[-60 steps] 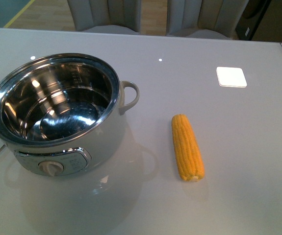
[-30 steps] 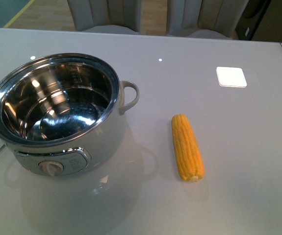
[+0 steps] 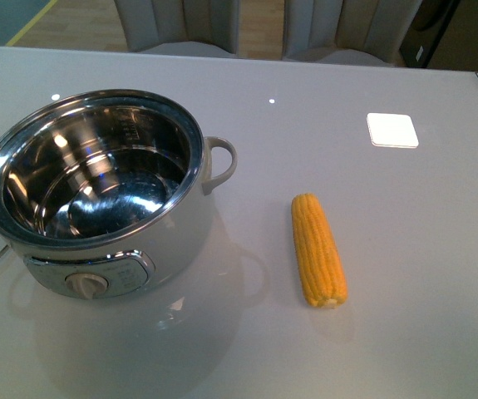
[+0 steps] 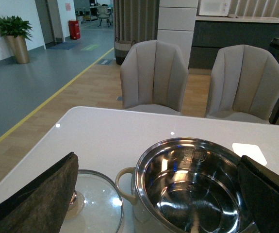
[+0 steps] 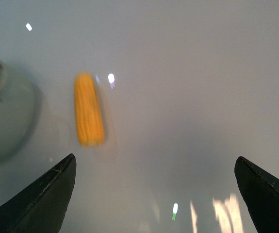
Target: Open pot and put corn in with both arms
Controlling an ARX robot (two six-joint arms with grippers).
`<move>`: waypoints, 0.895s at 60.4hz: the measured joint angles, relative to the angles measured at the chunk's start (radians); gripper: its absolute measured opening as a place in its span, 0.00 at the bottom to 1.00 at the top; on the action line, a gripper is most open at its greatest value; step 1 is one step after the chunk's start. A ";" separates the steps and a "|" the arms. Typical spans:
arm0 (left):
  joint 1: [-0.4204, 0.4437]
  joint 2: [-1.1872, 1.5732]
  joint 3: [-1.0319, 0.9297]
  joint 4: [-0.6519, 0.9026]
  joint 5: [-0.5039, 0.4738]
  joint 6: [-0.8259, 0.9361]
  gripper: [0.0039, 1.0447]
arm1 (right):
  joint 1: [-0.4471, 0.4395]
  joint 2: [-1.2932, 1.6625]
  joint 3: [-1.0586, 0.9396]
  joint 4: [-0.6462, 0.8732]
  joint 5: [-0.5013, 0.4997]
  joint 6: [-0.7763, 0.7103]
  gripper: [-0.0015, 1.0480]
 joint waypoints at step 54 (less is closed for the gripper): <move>0.000 0.000 0.000 0.000 0.000 0.000 0.94 | 0.333 1.280 0.359 0.673 0.150 0.091 0.92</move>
